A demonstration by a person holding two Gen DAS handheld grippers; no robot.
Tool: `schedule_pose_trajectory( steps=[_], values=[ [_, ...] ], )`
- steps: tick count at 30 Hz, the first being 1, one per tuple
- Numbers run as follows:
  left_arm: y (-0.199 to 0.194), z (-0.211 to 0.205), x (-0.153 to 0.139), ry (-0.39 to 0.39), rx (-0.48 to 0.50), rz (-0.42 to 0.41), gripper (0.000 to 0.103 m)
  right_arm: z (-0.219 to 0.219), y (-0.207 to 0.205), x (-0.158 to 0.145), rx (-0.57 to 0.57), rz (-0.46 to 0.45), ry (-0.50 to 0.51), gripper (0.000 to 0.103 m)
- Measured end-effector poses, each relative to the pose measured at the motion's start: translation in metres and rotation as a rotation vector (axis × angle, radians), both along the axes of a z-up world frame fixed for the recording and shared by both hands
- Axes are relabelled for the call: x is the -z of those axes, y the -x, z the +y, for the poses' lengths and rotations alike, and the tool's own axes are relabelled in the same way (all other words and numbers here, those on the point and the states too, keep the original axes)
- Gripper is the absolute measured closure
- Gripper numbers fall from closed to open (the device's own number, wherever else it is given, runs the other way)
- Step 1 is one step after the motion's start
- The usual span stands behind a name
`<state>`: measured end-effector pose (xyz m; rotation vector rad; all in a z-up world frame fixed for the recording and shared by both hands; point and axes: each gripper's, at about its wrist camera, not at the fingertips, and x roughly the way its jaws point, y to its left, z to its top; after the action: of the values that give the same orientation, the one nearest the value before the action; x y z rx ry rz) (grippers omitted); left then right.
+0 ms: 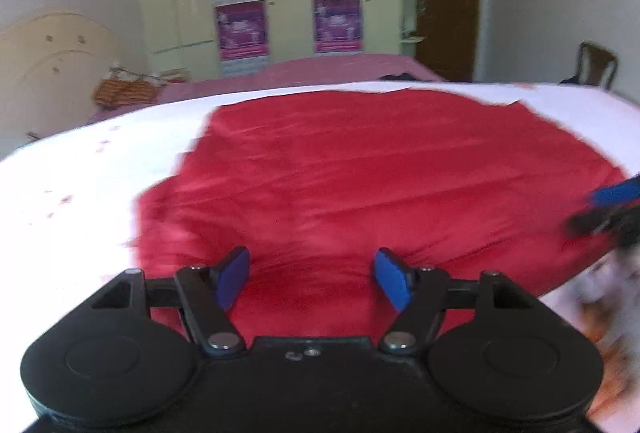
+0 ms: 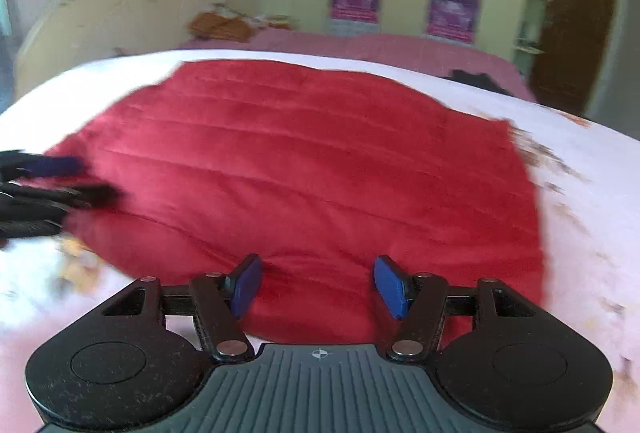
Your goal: Fold large clothes
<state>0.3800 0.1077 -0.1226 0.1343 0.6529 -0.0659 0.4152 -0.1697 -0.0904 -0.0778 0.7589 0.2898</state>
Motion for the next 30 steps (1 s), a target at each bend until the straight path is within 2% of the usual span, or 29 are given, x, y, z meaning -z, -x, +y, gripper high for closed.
schedule_pose_trajectory(
  steps=[1, 2, 4, 7, 8, 10, 13, 15, 17, 18, 21, 27, 28, 30],
  values=[
    [0.001, 0.009, 0.002, -0.021, -0.023, 0.007, 0.033, -0.014, -0.003, 0.003, 0.062, 0.008, 0.008, 0.042],
    [0.002, 0.021, 0.003, -0.006, -0.042, 0.019, 0.028, -0.025, -0.005, 0.005, 0.113, 0.022, 0.009, 0.042],
    [0.008, 0.042, -0.005, 0.057, -0.112, 0.038, 0.024, -0.052, -0.007, 0.001, 0.176, 0.063, -0.076, 0.042],
    [0.023, 0.068, -0.017, 0.175, -0.196, 0.024, 0.025, -0.079, 0.006, -0.013, 0.243, 0.045, -0.175, 0.042],
    [0.031, 0.074, -0.019, 0.233, -0.216, 0.021, 0.025, -0.088, 0.011, -0.015, 0.262, 0.059, -0.231, 0.036],
    [0.048, 0.088, -0.02, 0.392, -0.257, 0.03, 0.026, -0.108, 0.024, -0.015, 0.312, 0.076, -0.372, 0.011],
    [0.062, 0.101, -0.008, 0.669, -0.302, 0.065, 0.032, -0.132, 0.037, -0.009, 0.379, 0.127, -0.601, 0.011],
    [0.064, 0.101, 0.008, 0.823, -0.328, 0.09, 0.037, -0.141, 0.039, -0.001, 0.432, 0.154, -0.739, 0.011],
    [0.059, 0.102, 0.02, 0.92, -0.365, 0.102, 0.042, -0.144, 0.037, 0.009, 0.471, 0.185, -0.832, 0.023],
    [0.056, 0.104, 0.026, 0.959, -0.391, 0.096, 0.042, -0.146, 0.042, 0.012, 0.487, 0.196, -0.867, 0.025],
    [0.043, 0.108, 0.039, 1.024, -0.443, 0.066, 0.048, -0.148, 0.035, 0.022, 0.532, 0.199, -0.913, 0.029],
    [0.008, 0.113, 0.047, 1.072, -0.476, 0.038, 0.056, -0.145, 0.008, 0.024, 0.539, 0.191, -0.936, 0.03],
    [0.003, 0.114, 0.048, 1.078, -0.474, 0.04, 0.058, -0.144, 0.004, 0.027, 0.542, 0.19, -0.936, 0.031],
    [-0.009, 0.115, 0.052, 1.077, -0.473, 0.05, 0.063, -0.142, -0.008, 0.03, 0.544, 0.198, -0.932, 0.042]
  ],
)
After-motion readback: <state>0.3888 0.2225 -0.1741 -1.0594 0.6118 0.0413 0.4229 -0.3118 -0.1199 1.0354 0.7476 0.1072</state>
